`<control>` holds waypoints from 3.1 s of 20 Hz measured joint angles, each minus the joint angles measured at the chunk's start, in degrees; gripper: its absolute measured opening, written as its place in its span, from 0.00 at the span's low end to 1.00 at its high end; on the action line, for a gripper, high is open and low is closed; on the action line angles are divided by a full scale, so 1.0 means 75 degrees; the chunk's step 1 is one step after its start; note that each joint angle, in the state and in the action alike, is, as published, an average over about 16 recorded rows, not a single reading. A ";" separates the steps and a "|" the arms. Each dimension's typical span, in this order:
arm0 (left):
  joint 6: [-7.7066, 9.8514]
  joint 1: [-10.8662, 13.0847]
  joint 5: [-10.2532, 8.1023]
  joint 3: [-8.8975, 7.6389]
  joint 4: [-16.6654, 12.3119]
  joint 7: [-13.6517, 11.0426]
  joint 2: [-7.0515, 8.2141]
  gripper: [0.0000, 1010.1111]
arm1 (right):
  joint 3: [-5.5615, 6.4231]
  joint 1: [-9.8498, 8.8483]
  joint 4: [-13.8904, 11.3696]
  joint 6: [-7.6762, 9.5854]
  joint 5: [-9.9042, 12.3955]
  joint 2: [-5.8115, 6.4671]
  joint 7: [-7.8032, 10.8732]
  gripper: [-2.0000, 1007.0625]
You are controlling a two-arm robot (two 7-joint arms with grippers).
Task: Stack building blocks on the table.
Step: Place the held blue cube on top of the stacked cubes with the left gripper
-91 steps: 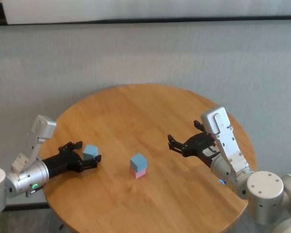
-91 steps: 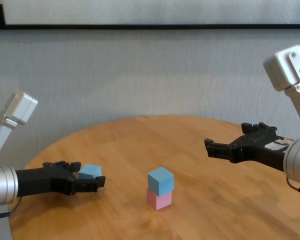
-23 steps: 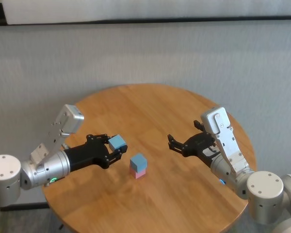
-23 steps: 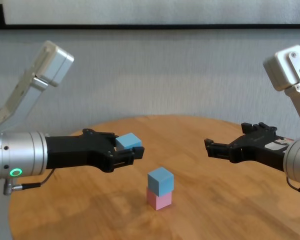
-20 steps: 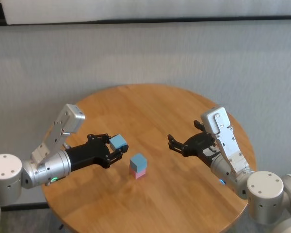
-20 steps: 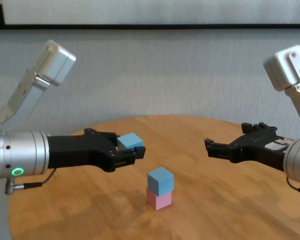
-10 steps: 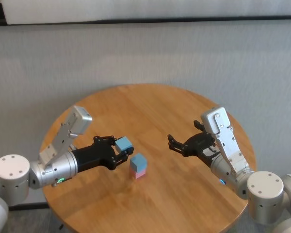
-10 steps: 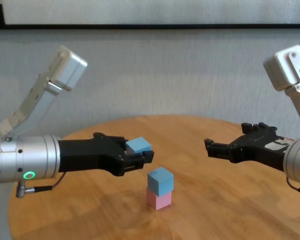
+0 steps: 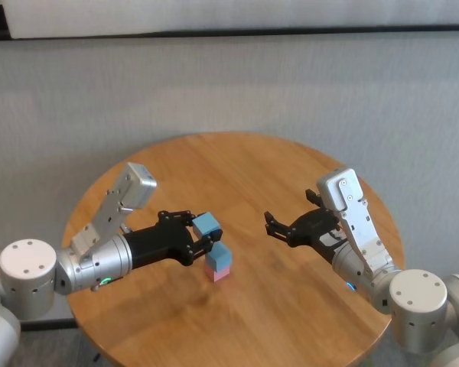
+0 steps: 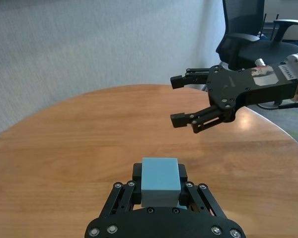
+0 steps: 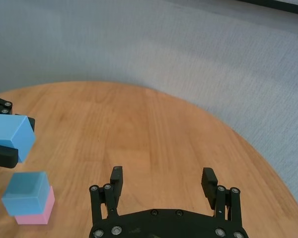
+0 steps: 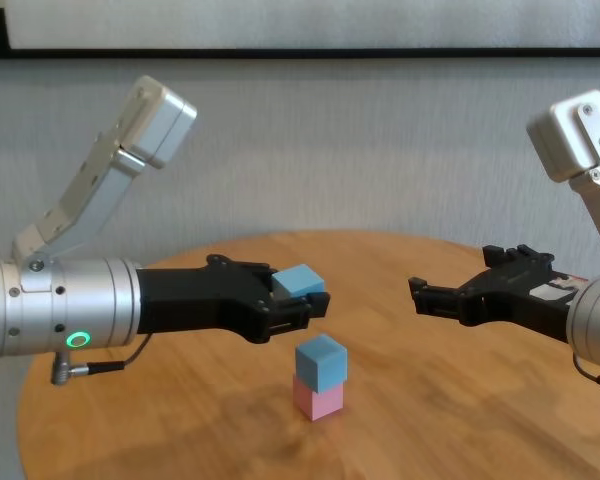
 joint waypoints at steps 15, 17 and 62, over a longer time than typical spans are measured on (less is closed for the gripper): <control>-0.0050 -0.0170 -0.0253 0.0327 0.0377 -0.0016 -0.0113 0.40 | 0.0000 0.0000 0.0000 0.0000 0.0000 0.0000 0.0000 0.99; -0.0065 -0.0207 -0.0284 0.0351 0.0464 -0.0021 -0.0133 0.40 | 0.0000 0.0000 0.0000 0.0000 0.0000 0.0000 0.0000 0.99; 0.0001 -0.0401 -0.0362 0.0610 0.0738 -0.0014 -0.0173 0.57 | 0.0000 0.0000 0.0000 0.0000 0.0000 0.0000 0.0000 0.99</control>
